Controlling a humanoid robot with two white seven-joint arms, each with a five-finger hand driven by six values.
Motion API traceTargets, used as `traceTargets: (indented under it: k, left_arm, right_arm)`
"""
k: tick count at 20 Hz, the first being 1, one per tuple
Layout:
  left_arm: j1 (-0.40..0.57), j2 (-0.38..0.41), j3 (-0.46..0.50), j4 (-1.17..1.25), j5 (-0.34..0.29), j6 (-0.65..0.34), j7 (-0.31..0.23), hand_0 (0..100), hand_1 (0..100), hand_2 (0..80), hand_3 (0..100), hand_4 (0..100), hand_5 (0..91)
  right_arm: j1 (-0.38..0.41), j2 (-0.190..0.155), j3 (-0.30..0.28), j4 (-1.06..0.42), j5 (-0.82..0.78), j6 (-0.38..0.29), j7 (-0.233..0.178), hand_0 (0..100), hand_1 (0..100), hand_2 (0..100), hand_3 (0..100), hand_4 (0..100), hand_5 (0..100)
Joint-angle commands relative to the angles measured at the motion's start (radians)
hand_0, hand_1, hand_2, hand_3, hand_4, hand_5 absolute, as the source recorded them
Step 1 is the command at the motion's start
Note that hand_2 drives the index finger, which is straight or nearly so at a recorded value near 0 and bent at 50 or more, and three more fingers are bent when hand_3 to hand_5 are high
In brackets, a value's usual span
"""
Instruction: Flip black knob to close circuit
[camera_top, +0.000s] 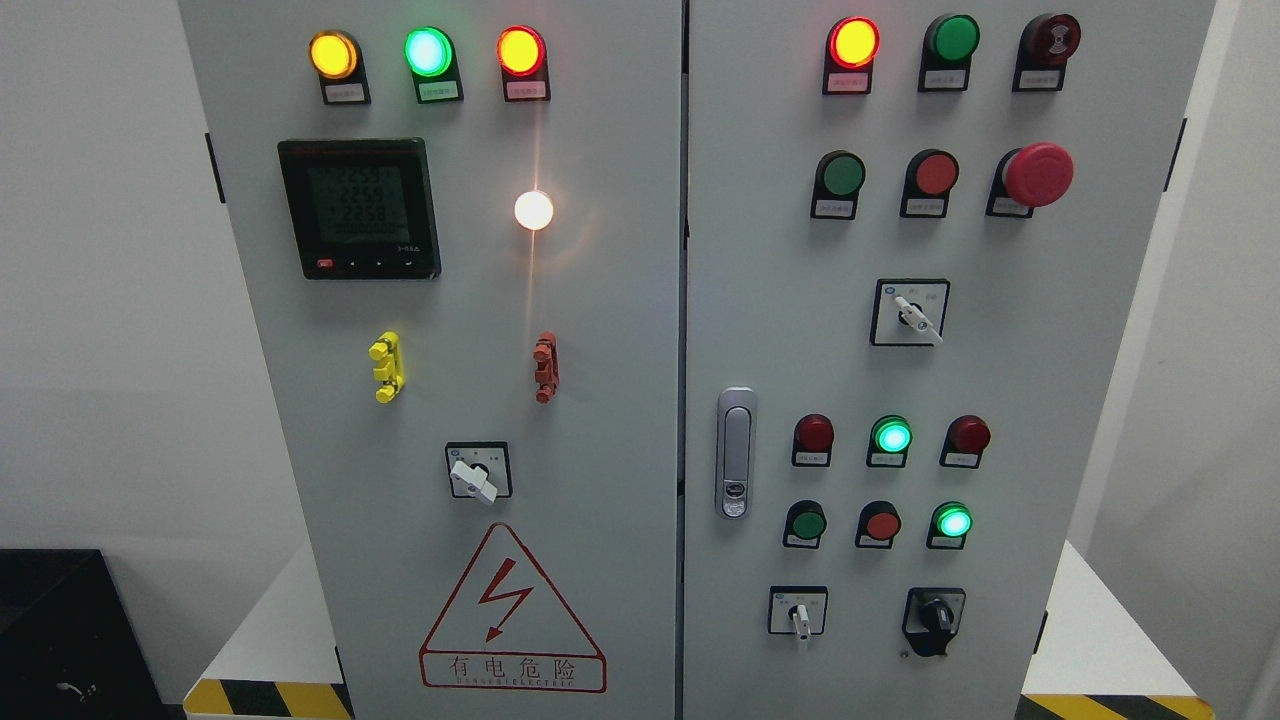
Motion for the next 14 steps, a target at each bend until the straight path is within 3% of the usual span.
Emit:
traceTargets:
  k: [1,9,14]
  left_arm:
    - [0.022,0.000,0.000,-0.023,0.000,-0.001,0.000,12,56,0.0,0,0,0.0]
    - [0.022,0.000,0.000,-0.023,0.000,-0.001,0.000,12,56,0.0,0,0,0.0]
    - [0.022,0.000,0.000,-0.023,0.000,-0.001,0.000,12,56,0.0,0,0,0.0]
  right_arm:
    - [0.000,0.001,-0.004,0.004,0.000,0.000,0.016,0,12,0,0,0,0]
    - [0.000,0.007,-0.007,0.003,-0.005,-0.023,0.017,0,13,0,0,0,0]
    - [0.011,0.013,-0.008,-0.081,0.003,-0.023,0.017,0,13,0,0,0,0]
